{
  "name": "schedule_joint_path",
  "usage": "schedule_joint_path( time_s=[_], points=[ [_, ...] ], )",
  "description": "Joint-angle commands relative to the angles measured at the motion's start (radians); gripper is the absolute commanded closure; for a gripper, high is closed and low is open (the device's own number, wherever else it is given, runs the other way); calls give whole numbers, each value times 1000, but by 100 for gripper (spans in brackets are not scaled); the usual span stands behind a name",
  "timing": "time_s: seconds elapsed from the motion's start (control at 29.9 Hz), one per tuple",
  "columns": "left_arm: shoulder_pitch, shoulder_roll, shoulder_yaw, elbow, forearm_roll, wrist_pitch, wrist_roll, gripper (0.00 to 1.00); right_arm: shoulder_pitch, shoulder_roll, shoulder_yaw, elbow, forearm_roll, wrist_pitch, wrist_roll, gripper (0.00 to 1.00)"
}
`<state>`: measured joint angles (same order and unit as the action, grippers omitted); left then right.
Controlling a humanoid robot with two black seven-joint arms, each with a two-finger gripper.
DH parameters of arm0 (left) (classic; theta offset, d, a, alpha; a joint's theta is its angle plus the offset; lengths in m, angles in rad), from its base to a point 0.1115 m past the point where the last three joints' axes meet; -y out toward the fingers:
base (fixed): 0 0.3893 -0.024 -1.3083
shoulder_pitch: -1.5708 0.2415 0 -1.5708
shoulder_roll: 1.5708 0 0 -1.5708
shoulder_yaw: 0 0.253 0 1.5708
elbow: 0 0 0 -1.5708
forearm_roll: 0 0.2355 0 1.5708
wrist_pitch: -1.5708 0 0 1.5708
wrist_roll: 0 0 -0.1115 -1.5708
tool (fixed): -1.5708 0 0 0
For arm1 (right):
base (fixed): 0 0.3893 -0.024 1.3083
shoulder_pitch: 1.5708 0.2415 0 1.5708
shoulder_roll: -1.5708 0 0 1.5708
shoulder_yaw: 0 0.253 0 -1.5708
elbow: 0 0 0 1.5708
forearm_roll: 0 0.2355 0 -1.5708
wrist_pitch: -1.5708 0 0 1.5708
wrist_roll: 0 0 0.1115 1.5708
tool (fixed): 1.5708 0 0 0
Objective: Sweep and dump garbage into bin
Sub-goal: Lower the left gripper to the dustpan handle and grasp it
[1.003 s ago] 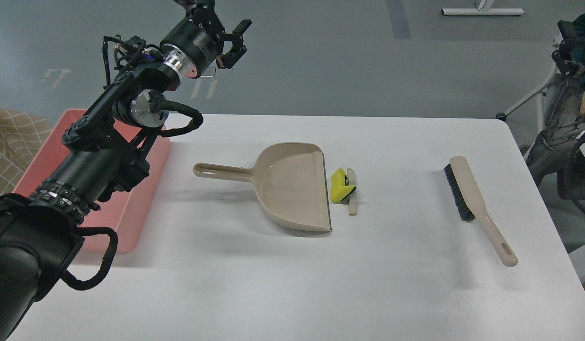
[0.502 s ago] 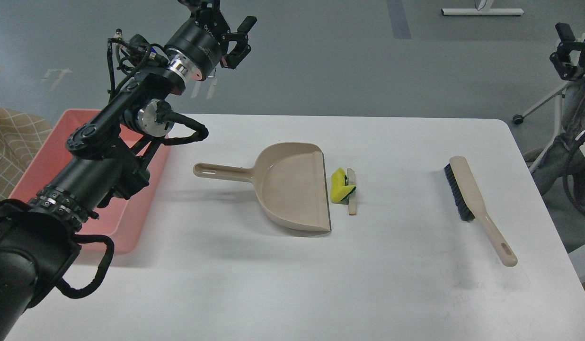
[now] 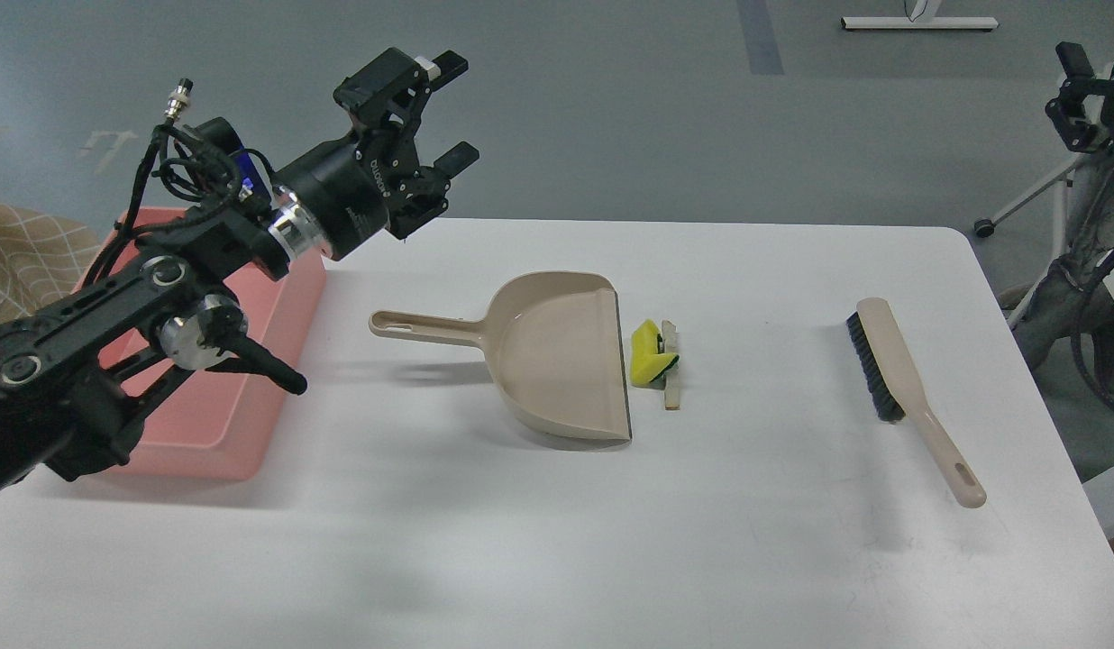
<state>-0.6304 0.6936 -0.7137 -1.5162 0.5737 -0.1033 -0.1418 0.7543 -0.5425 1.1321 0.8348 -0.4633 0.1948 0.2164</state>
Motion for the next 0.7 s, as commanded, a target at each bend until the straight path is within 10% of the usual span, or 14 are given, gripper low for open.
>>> schedule_joint_path(
  time_s=[0.0, 0.27, 0.67],
  points=[
    [98, 121, 16, -137, 104, 30, 1, 2, -3, 9, 0, 0, 0, -2, 0, 0],
    [356, 147, 8, -228, 442, 134, 21, 2, -4, 16, -1, 0, 0, -3, 0, 0],
    [413, -58, 20, -81, 568, 226, 68, 2, -7, 15, -2, 1, 0, -5, 0, 0]
  ],
)
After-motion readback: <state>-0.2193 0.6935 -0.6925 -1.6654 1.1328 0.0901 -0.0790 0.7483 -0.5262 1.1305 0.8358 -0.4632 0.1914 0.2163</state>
